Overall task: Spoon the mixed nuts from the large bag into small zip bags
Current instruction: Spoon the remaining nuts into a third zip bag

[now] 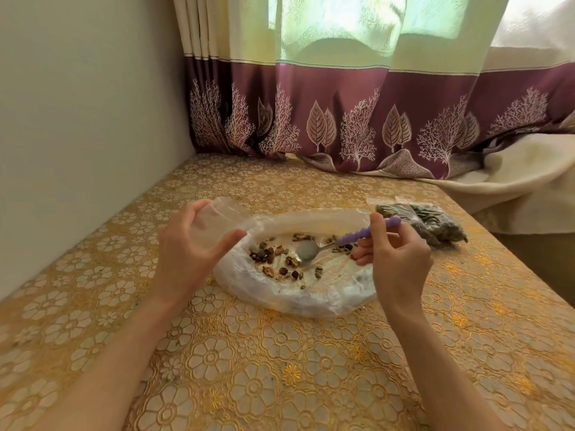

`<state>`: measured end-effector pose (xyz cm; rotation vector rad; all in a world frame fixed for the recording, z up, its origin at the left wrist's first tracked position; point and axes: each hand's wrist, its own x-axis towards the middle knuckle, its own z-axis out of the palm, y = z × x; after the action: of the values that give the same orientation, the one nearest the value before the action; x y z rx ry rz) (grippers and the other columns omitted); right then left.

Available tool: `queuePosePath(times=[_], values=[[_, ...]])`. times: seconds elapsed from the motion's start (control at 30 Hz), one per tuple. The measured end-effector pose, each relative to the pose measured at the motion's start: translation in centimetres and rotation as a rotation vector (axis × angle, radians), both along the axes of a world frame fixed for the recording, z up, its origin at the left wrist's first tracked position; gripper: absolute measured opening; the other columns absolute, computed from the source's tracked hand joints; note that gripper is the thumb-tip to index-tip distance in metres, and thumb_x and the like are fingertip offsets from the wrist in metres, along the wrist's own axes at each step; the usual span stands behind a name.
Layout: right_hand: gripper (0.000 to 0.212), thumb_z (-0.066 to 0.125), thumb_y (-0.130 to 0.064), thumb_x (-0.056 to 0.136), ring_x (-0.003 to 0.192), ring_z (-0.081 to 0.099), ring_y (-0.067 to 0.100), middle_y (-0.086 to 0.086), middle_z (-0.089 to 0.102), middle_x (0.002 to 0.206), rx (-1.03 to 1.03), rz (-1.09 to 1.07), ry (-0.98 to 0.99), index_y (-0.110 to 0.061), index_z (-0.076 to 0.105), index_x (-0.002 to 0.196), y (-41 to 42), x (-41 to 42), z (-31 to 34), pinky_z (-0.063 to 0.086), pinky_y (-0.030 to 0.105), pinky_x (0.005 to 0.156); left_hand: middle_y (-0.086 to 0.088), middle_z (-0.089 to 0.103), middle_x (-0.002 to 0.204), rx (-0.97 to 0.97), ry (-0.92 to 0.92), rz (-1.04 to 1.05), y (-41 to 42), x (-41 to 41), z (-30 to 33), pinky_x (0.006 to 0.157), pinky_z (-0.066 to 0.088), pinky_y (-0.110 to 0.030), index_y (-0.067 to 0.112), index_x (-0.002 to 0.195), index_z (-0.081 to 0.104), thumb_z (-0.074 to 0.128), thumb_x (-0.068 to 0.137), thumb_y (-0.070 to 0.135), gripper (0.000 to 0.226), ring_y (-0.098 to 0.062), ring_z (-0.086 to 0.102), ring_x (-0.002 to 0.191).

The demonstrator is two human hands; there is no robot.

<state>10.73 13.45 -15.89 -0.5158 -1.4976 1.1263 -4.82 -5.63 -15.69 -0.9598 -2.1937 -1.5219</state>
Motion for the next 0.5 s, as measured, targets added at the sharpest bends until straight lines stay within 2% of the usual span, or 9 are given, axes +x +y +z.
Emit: queuePosePath(times=[0.1, 0.23, 0.37, 0.5], values=[[0.026, 0.057, -0.027, 0.093, 0.046, 0.063, 0.012, -0.01, 0.07, 0.061, 0.027, -0.009, -0.028, -0.009, 0.061, 0.076, 0.1, -0.4, -0.2, 0.051, 0.019, 0.046, 0.002, 0.056, 0.113, -0.002, -0.005, 0.003, 0.1, 0.0, 0.1, 0.083, 0.051, -0.045, 0.027, 0.115, 0.048, 0.058, 0.056, 0.078, 0.079, -0.022, 0.054, 0.101], [0.022, 0.058, -0.023, 0.093, 0.053, 0.067, 0.017, -0.004, 0.073, 0.066, -0.022, 0.078, -0.058, -0.013, 0.061, 0.074, -0.5, -1.4, -0.5, 0.057, 0.028, 0.053, 0.015, 0.048, 0.101, -0.037, 0.03, 0.019, 0.3, 0.1, 0.1, 0.086, 0.048, -0.051, 0.024, 0.117, 0.05, 0.056, 0.056, 0.078, 0.082, -0.019, 0.051, 0.098], [0.021, 0.057, -0.021, 0.094, 0.053, 0.067, 0.018, -0.003, 0.073, 0.069, -0.024, 0.121, -0.107, -0.011, 0.062, 0.077, -0.9, -2.1, -0.6, 0.058, 0.032, 0.055, 0.003, 0.053, 0.11, -0.037, 0.005, 0.029, 0.1, 0.0, 0.1, 0.085, 0.048, -0.052, 0.024, 0.119, 0.049, 0.057, 0.056, 0.077, 0.083, -0.026, 0.051, 0.102], [0.021, 0.056, -0.021, 0.095, 0.05, 0.066, 0.016, -0.01, 0.072, 0.066, 0.029, 0.1, -0.141, -0.011, 0.062, 0.077, -1.1, -2.1, -0.7, 0.057, 0.028, 0.052, -0.001, 0.056, 0.114, -0.05, 0.012, 0.028, 0.0, -0.1, 0.3, 0.087, 0.047, -0.05, 0.021, 0.122, 0.049, 0.054, 0.054, 0.083, 0.092, -0.027, 0.051, 0.104]])
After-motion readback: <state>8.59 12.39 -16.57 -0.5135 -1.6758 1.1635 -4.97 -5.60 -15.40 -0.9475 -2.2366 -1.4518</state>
